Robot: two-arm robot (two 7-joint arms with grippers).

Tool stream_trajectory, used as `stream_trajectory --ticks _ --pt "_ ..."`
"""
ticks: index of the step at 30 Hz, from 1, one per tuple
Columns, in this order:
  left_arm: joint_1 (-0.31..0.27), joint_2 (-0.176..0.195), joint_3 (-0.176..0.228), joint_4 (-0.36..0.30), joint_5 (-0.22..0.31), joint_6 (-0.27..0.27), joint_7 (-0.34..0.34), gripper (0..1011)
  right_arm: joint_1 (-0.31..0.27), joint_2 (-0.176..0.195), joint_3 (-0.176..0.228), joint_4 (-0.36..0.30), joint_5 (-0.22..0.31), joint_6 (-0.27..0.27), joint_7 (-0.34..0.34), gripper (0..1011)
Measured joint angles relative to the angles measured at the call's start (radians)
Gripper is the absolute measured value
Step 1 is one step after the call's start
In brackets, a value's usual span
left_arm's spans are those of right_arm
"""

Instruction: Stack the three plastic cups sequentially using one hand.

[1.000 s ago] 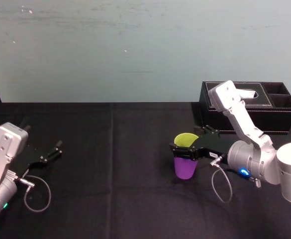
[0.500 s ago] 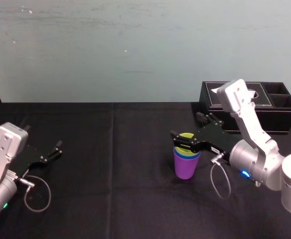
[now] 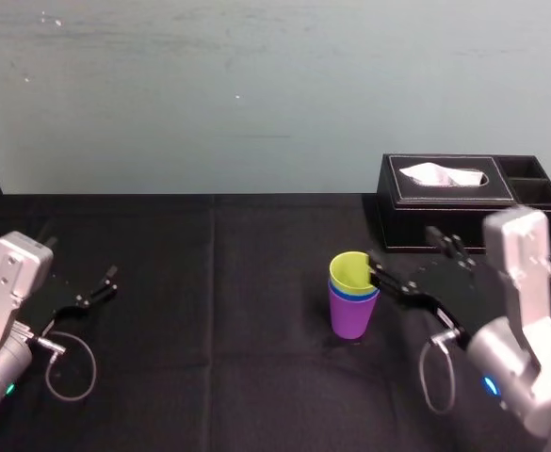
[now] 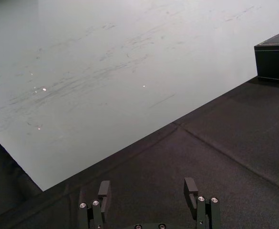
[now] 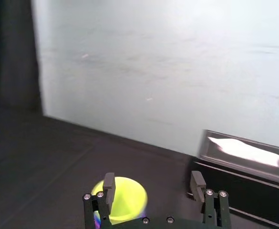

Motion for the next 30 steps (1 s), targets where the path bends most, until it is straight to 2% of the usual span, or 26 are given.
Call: stream_trajectory --ticks 4,6,8,13,17,22,30 --pt "0.000 0.000 0.000 0.000 0.000 0.000 0.000 1000 -0.053 -0.029 0.025 0.000 -0.025 -0.063 -0.062 1003" --pt "0.000 0.000 0.000 0.000 0.000 0.000 0.000 1000 -0.092 -0.058 0.047 0.008 -0.040 -0.102 -0.109 1003" --pt "0.000 0.000 0.000 0.000 0.000 0.000 0.000 1000 -0.104 -0.070 0.054 0.012 -0.047 -0.109 -0.129 1003" --pt "0.000 0.000 0.000 0.000 0.000 0.000 0.000 1000 -0.129 -0.119 0.079 0.024 -0.066 -0.086 -0.192 1003" --pt "0.000 0.000 0.000 0.000 0.000 0.000 0.000 1000 -0.128 -0.139 0.085 0.035 -0.071 -0.053 -0.202 1003" --pt "0.000 0.000 0.000 0.000 0.000 0.000 0.000 1000 -0.121 -0.149 0.088 0.040 -0.072 -0.027 -0.192 1003" --pt "0.000 0.000 0.000 0.000 0.000 0.000 0.000 1000 -0.121 -0.147 0.086 0.040 -0.072 -0.028 -0.190 1003"
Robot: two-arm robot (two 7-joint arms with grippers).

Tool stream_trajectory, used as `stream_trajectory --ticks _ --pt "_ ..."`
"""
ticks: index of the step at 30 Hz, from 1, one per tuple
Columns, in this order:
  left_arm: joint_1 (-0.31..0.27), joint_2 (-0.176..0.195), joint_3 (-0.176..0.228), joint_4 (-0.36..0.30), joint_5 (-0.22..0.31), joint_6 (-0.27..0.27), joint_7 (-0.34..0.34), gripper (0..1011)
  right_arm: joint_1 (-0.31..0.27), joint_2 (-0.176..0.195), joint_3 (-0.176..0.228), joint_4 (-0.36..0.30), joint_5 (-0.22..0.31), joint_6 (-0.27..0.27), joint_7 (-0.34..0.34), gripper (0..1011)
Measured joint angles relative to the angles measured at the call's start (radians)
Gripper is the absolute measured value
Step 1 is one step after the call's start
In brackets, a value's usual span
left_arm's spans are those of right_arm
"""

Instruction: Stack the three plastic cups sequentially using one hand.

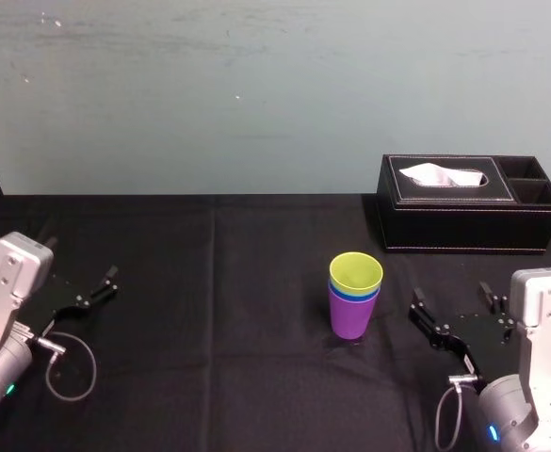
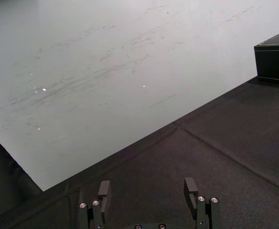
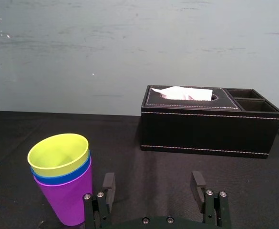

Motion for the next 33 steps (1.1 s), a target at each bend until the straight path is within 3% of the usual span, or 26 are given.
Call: stream_trajectory --ticks 33 --pt "0.000 0.000 0.000 0.000 0.000 0.000 0.000 1000 0.001 0.003 -0.002 -0.001 0.001 -0.003 0.001 1003"
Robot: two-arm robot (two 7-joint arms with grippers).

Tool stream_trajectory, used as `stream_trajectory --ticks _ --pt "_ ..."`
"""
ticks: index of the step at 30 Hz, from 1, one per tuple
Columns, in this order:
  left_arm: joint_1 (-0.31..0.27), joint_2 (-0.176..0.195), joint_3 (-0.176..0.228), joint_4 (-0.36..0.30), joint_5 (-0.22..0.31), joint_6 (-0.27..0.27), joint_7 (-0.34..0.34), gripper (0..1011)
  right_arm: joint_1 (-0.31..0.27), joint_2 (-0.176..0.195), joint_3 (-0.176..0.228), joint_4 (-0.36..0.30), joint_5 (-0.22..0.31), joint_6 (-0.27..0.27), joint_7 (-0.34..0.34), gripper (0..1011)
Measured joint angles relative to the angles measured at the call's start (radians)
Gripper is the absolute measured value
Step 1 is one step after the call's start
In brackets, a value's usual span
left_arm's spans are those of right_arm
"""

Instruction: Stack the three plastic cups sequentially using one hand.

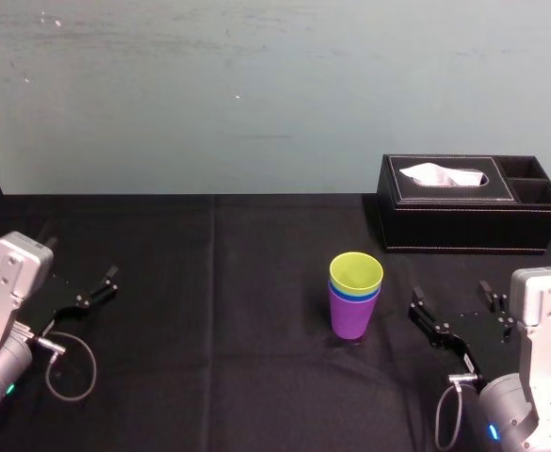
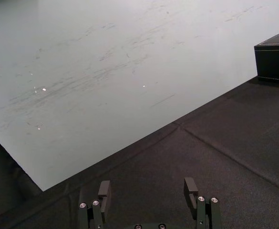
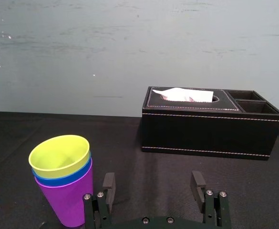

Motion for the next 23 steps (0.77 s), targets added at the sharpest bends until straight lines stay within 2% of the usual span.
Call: stream_trajectory --ticks 23 --pt "0.000 0.000 0.000 0.000 0.000 0.000 0.000 1000 0.000 0.000 0.000 0.000 0.000 0.000 0.000 1003"
